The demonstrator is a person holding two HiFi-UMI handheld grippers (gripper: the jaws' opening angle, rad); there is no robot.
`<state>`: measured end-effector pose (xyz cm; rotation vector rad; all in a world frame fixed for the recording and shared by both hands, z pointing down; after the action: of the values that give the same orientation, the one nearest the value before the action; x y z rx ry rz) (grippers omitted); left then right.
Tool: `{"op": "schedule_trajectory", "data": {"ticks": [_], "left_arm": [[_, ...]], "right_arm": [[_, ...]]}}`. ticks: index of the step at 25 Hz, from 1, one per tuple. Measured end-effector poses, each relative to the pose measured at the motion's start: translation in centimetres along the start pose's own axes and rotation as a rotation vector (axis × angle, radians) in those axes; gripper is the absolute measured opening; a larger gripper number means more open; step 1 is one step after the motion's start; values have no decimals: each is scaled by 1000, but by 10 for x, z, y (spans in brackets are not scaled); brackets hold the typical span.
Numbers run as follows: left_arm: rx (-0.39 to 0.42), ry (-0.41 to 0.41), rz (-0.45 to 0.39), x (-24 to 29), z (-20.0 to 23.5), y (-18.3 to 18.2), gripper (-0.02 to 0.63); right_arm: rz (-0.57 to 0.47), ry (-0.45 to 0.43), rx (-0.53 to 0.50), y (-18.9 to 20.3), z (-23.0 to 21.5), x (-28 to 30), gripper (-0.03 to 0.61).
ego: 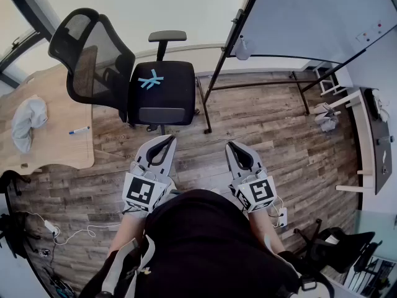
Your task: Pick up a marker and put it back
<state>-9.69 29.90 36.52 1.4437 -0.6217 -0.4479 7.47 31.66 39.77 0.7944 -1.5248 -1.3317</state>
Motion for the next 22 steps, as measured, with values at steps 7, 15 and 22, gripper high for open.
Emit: {"op": "schedule_trajectory", "data": {"ticks": [7,15,22], "left_arm": [[-37,0,-35,-35,36,14,8],[-43,9,-41,-74,84,18,9],[-78,26,-38,-83,107,35,9]], "right_arm": [[29,-49,-29,-6,55,31,25],[-12,-26,-33,-26,96,64,28],[-11,23,-58,-34,102,80,86]]}}
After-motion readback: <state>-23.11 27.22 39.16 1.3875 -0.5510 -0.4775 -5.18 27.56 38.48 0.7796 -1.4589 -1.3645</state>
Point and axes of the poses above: the fingertips, and each gripper's own axes: x forward along the fingers, z to its left, y out of its underside, the point moved 2 cm from there along -x, backward along the fingers, and after that the axes turned 12 degrees about y, right-handed, at the moved point
